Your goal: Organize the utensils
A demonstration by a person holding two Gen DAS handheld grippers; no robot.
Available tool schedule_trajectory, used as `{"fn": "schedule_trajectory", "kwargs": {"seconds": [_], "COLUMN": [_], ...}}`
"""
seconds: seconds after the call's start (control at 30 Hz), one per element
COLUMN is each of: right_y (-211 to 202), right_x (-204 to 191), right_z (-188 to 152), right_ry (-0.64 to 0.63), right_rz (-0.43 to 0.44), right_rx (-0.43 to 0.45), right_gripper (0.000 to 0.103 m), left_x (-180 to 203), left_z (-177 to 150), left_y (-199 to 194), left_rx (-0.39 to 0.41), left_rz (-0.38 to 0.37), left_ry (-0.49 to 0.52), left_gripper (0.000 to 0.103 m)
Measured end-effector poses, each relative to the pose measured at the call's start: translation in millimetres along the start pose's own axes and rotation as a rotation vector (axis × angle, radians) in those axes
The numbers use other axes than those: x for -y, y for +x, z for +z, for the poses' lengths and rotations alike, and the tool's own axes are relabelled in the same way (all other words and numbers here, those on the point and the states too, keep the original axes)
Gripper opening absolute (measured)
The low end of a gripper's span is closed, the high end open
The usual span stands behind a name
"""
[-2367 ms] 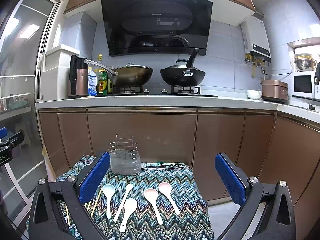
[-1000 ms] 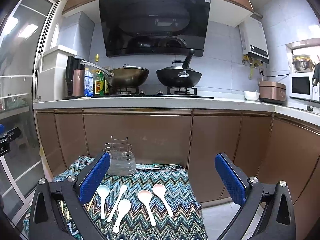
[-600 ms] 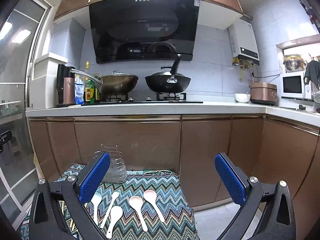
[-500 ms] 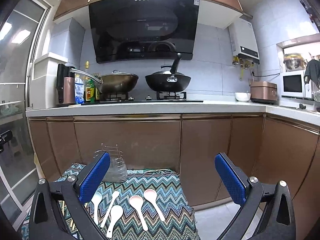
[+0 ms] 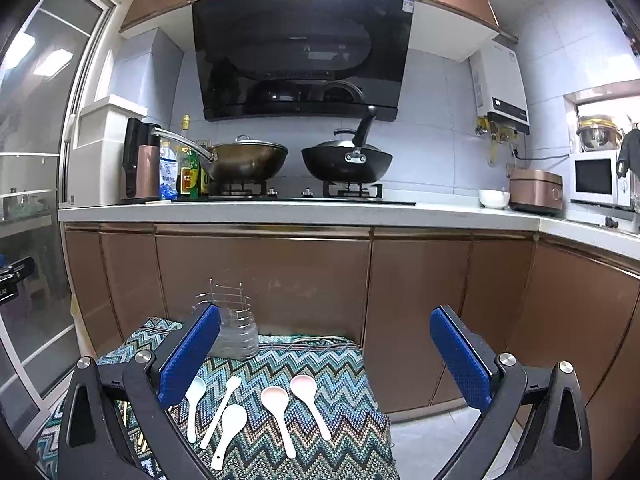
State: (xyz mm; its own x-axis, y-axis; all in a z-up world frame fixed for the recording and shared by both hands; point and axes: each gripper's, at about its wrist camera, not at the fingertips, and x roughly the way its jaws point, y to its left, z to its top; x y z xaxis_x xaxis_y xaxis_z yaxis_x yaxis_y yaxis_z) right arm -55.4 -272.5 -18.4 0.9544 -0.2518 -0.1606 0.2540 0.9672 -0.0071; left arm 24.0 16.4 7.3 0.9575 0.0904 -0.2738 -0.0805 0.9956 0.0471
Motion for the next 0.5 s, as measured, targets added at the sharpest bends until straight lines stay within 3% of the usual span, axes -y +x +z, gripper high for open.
{"fn": "schedule_trajectory", "kwargs": {"seconds": [0.27,0.37,0.5], "right_y": [-7.6,-5.2,4.9], "right_x": [1.0,-2.1,-2.9], "right_z": [9.8,15.5,22.2], "right_ry": [0.026,0.015,0.007], "right_rz": [0.039,0.065,0.092], "right_rx": [0.047,0.041,0.012], "right_gripper": [0.103,0.103,0.103], "left_x": [-21.4,-21.5,-19.7], "left_z": [24.6,29.9,31.7], "left_y": [-3.8,-4.8,7.0], "left_rx": [-0.005,0.001,-0.058], "left_rz": [-0.035,-0.015,-0.057], "left_ry": [-0.013,0.016,0.029], "left_gripper": [0.08,0.08,0.08]}}
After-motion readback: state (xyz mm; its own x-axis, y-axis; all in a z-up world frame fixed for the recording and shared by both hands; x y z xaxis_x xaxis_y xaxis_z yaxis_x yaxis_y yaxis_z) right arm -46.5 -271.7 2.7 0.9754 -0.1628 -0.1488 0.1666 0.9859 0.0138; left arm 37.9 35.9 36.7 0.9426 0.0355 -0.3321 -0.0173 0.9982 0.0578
